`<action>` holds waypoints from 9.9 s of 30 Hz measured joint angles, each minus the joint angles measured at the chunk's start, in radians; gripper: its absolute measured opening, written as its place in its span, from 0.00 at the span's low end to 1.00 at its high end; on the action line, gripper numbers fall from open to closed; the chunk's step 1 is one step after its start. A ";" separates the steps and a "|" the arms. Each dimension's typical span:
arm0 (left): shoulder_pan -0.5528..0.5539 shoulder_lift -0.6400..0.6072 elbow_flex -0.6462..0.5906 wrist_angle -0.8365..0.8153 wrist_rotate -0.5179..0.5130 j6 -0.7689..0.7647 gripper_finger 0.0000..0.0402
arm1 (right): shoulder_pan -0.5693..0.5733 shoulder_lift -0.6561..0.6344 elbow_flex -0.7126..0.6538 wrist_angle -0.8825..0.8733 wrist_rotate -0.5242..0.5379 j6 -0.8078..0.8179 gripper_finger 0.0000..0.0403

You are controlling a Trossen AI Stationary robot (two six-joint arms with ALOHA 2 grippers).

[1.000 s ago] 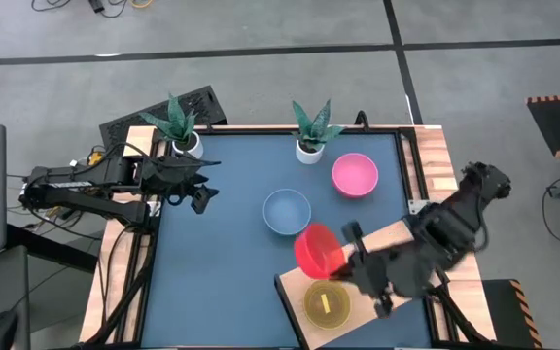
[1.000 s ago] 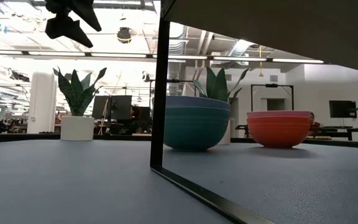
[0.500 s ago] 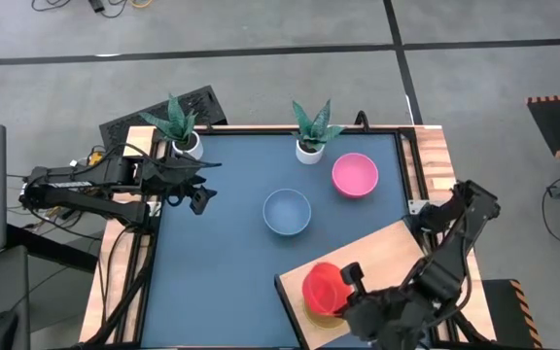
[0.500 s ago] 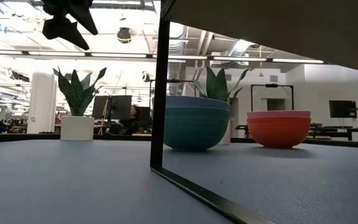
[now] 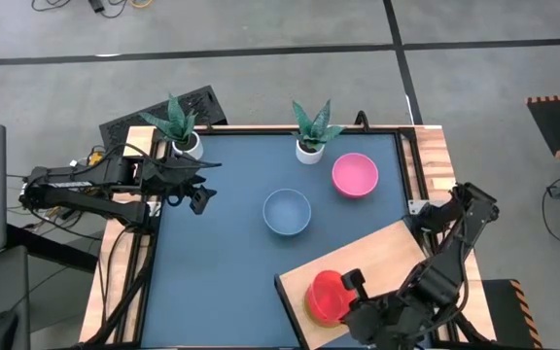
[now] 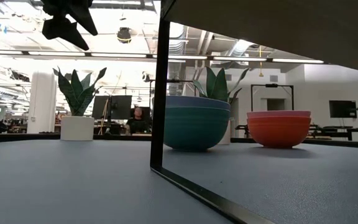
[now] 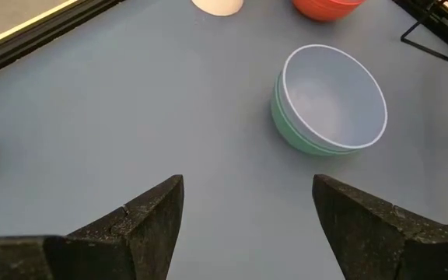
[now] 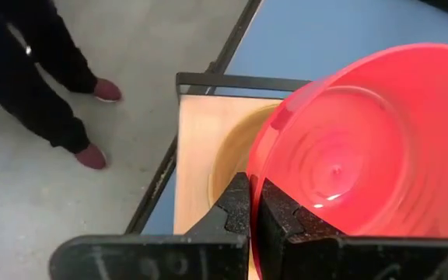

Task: Place and stack bowls onto a shelf
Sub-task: Stack the orange bowl on top of the yellow bowl on the shelf, then put the pink bowl on the shelf, then stack the orange bowl on top of the pink bowl on the shelf

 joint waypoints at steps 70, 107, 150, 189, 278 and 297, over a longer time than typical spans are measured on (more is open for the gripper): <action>-0.002 0.000 0.000 0.076 -0.003 -0.122 0.67 | -0.880 -0.691 -0.709 -0.164 0.072 0.238 0.47; -0.002 0.000 0.000 0.057 -0.023 -0.149 0.67 | -1.243 -0.332 -0.897 0.137 -0.374 -0.442 0.39; -0.002 0.000 0.000 0.036 -0.019 -0.116 0.67 | -1.258 -0.428 -0.722 0.032 -0.364 -0.338 0.06; -0.002 0.000 0.000 0.023 -0.021 -0.034 0.67 | -0.110 -0.484 -0.389 -0.385 -0.202 0.851 0.06; -0.002 0.000 0.000 -0.004 -0.027 -0.013 0.67 | -1.169 -0.377 -0.819 0.127 -0.291 -0.313 0.55; -0.002 0.000 0.000 -0.029 -0.050 -0.062 0.67 | -1.294 -0.377 -0.962 0.285 -0.312 -0.418 0.55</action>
